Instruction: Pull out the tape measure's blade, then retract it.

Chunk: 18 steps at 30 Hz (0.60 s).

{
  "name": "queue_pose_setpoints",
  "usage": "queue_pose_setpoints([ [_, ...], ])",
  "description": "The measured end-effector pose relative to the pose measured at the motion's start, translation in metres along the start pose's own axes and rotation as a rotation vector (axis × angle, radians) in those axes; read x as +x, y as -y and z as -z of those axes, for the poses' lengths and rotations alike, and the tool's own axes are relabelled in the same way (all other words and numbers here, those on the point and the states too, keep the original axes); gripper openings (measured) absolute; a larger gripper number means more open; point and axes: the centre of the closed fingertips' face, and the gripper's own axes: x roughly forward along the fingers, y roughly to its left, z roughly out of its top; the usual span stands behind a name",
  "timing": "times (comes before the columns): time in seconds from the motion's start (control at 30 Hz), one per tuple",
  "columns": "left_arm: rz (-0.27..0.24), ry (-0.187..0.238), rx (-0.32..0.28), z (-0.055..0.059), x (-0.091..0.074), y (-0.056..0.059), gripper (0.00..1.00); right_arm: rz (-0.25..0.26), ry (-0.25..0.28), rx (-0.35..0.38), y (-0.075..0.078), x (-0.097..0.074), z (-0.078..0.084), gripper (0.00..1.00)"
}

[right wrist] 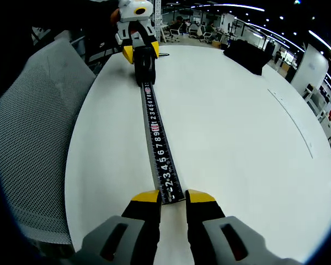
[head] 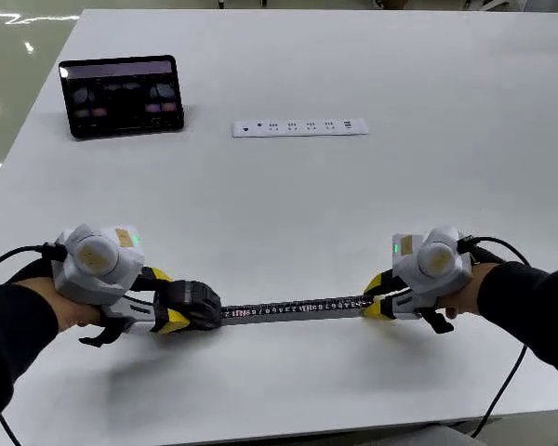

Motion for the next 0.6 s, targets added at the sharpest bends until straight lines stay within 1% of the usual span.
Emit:
queue_pose_setpoints([
  [0.03, -0.02, 0.004, -0.018, 0.002, -0.003, -0.003, 0.38, 0.018, 0.007, 0.004, 0.0, -0.001, 0.0, 0.13],
  [0.07, -0.059, 0.025, -0.033, 0.003, -0.007, -0.009, 0.41, 0.042, 0.032, 0.018, 0.0, -0.002, 0.0, 0.14],
  [0.1, -0.082, 0.046, -0.044, 0.003, -0.01, -0.013, 0.44, 0.067, 0.052, 0.026, 0.001, -0.004, 0.0, 0.16],
  [0.13, -0.105, 0.07, -0.074, 0.004, -0.014, -0.016, 0.48, 0.087, 0.061, 0.055, 0.001, -0.005, 0.004, 0.18],
  [0.17, -0.121, 0.086, -0.102, 0.006, -0.019, -0.018, 0.51, 0.098, 0.069, 0.074, 0.0, -0.007, 0.005, 0.22],
  [0.2, -0.138, 0.117, -0.128, 0.004, -0.023, -0.02, 0.54, 0.109, 0.077, 0.082, 0.0, -0.009, 0.006, 0.26],
  [0.23, -0.169, 0.173, -0.141, 0.0, -0.03, -0.025, 0.61, 0.134, 0.096, 0.104, 0.0, -0.013, 0.008, 0.29],
  [0.27, -0.202, 0.19, -0.147, 0.001, -0.034, -0.029, 0.68, 0.159, 0.106, 0.116, 0.002, -0.016, 0.01, 0.32],
  [0.3, -0.229, 0.211, -0.173, 0.004, -0.039, -0.032, 0.73, 0.184, 0.111, 0.144, 0.003, -0.021, 0.015, 0.34],
  [0.33, -0.226, 0.223, -0.201, 0.005, -0.042, -0.031, 0.79, 0.193, 0.107, 0.162, 0.002, -0.024, 0.019, 0.36],
  [0.37, -0.226, 0.236, -0.215, 0.006, -0.043, -0.031, 0.83, 0.205, 0.106, 0.176, 0.002, -0.027, 0.022, 0.41],
  [0.4, -0.23, 0.228, -0.231, 0.011, -0.045, -0.03, 0.86, 0.217, 0.109, 0.202, 0.001, -0.031, 0.024, 0.46],
  [0.43, -0.236, 0.23, -0.253, 0.015, -0.048, -0.03, 0.91, 0.228, 0.122, 0.239, 0.0, -0.037, 0.026, 0.49],
  [0.5, -0.269, 0.24, -0.276, 0.022, -0.054, -0.03, 0.98, 0.252, 0.149, 0.262, -0.001, -0.048, 0.028, 0.53],
  [0.53, -0.282, 0.236, -0.285, 0.025, -0.057, -0.029, 1.0, 0.255, 0.153, 0.266, -0.003, -0.052, 0.029, 0.55],
  [0.57, -0.284, 0.235, -0.292, 0.03, -0.06, -0.026, 1.0, 0.262, 0.159, 0.273, -0.007, -0.058, 0.031, 0.58],
  [0.6, -0.298, 0.235, -0.295, 0.034, -0.062, -0.026, 1.0, 0.27, 0.162, 0.278, -0.009, -0.062, 0.032, 0.6],
])
